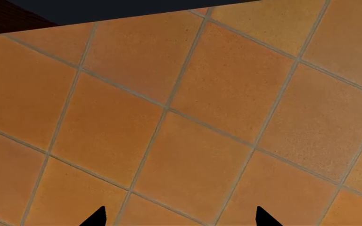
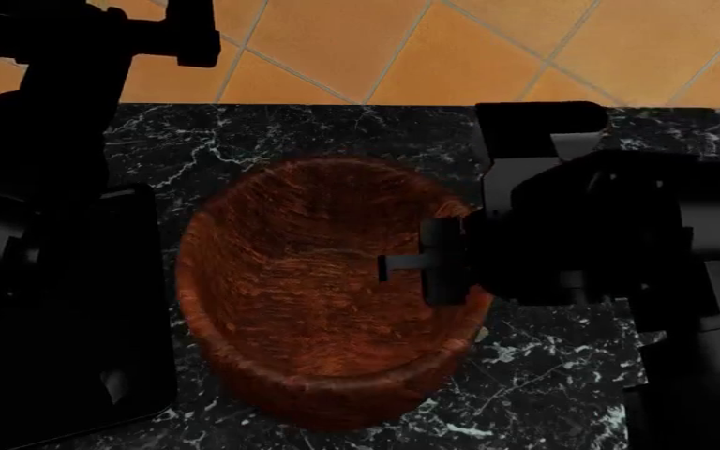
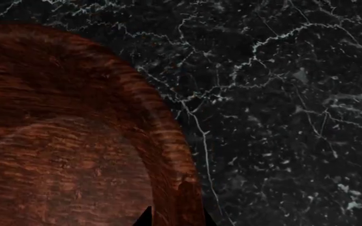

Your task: Move the fresh-baked cupcake off the tray onto the counter, and place the bowl used for mixing into the sink.

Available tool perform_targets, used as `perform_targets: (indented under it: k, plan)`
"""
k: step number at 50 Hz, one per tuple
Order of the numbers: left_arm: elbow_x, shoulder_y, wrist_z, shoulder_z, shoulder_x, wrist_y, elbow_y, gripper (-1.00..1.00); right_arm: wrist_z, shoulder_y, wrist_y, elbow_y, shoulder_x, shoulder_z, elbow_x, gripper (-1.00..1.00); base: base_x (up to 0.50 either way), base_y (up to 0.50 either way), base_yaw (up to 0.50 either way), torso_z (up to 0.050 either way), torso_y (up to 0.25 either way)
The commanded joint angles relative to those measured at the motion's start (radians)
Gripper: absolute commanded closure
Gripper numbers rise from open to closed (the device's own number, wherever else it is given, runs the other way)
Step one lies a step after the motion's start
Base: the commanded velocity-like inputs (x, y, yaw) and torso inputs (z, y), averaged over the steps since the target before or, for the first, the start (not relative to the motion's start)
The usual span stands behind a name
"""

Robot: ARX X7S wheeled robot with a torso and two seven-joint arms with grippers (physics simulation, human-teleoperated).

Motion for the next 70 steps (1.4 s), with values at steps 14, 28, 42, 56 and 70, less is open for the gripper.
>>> perform_targets:
  k: [14,28,42,56,70]
  plan:
    - [0.051,0.014,-0.010,-0.005,-0.001,0.021,0.006,-1.00,-0.015,0.064,-0.035,0.005,0.012,-0.053,-0.042,1.00,0.00,0.00,0.00,0.000,0.000]
    - [0.050,0.003,-0.002,0.001,0.012,0.038,-0.033,-1.00,-0.027,0.120,-0.150,0.058,0.034,-0.063,-0.108,1.00,0.00,0.00,0.00,0.000,0.000]
    - [0.046,0.012,-0.011,0.006,0.003,0.027,-0.006,-1.00,0.042,0.096,-0.157,0.036,0.054,0.040,-0.043,1.00,0.00,0.00,0.00,0.000,0.000]
    - [0.042,0.011,-0.012,0.013,0.001,0.028,-0.003,-1.00,0.086,0.086,-0.083,0.015,0.057,0.083,0.022,1.00,0.00,0.00,0.00,0.000,0.000]
    - [0.039,0.015,-0.013,0.020,-0.001,0.036,-0.001,-1.00,0.114,0.071,-0.065,-0.008,0.061,0.103,0.052,1.00,0.00,0.00,0.00,0.000,0.000]
